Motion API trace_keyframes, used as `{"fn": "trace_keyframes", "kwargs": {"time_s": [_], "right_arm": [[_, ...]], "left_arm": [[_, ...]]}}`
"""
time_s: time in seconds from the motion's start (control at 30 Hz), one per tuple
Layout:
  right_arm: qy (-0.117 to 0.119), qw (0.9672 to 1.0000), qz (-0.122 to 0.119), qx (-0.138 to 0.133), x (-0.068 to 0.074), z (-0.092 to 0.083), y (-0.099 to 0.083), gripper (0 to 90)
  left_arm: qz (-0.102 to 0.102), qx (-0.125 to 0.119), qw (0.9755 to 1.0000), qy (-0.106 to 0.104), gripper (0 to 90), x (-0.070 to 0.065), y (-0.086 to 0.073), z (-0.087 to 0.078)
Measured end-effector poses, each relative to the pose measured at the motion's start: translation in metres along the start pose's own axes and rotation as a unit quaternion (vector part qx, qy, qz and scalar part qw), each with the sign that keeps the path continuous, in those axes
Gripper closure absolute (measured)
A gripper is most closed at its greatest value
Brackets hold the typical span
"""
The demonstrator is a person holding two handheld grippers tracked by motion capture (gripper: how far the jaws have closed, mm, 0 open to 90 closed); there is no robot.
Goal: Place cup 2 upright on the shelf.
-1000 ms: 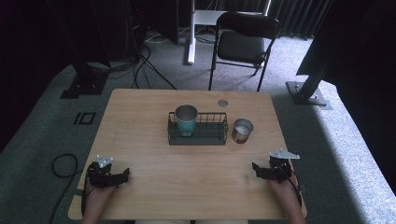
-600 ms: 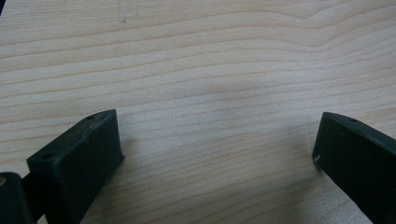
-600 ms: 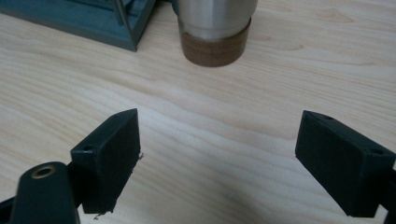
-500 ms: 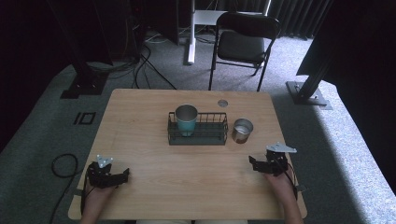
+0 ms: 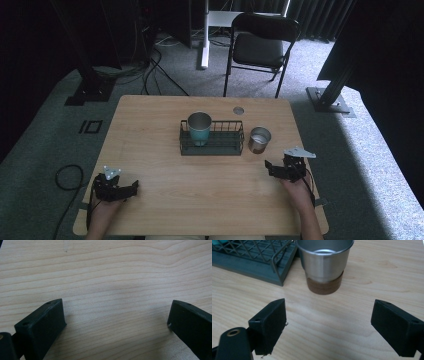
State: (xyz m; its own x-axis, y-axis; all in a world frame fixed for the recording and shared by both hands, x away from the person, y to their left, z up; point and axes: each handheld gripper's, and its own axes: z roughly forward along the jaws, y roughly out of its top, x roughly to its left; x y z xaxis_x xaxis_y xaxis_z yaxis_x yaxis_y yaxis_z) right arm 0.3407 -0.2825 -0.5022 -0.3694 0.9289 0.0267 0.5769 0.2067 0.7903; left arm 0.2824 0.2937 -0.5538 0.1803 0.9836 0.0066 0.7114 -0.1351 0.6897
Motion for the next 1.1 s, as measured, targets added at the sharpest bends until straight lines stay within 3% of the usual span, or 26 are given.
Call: {"fn": "trace_keyframes", "kwargs": {"time_s": [0.3, 0.8, 1.1], "right_arm": [[0.004, 0.9999, 0.011, -0.008, -0.002, 0.007, 0.012, 12.6], [-0.004, 0.9999, 0.002, -0.015, -0.001, 0.025, 0.027, 12.6], [0.004, 0.9999, 0.007, -0.011, -0.002, 0.038, 0.03, 12.6]], "left_arm": [[0.0, 0.0, 1.0, 0.0, 1.8, 0.0, 0.0, 0.0], [0.0, 0.0, 1.0, 0.0, 1.8, 0.0, 0.0, 0.0], [0.0, -0.001, 1.0, 0.0, 1.8, 0.0, 0.0, 0.0]]}}
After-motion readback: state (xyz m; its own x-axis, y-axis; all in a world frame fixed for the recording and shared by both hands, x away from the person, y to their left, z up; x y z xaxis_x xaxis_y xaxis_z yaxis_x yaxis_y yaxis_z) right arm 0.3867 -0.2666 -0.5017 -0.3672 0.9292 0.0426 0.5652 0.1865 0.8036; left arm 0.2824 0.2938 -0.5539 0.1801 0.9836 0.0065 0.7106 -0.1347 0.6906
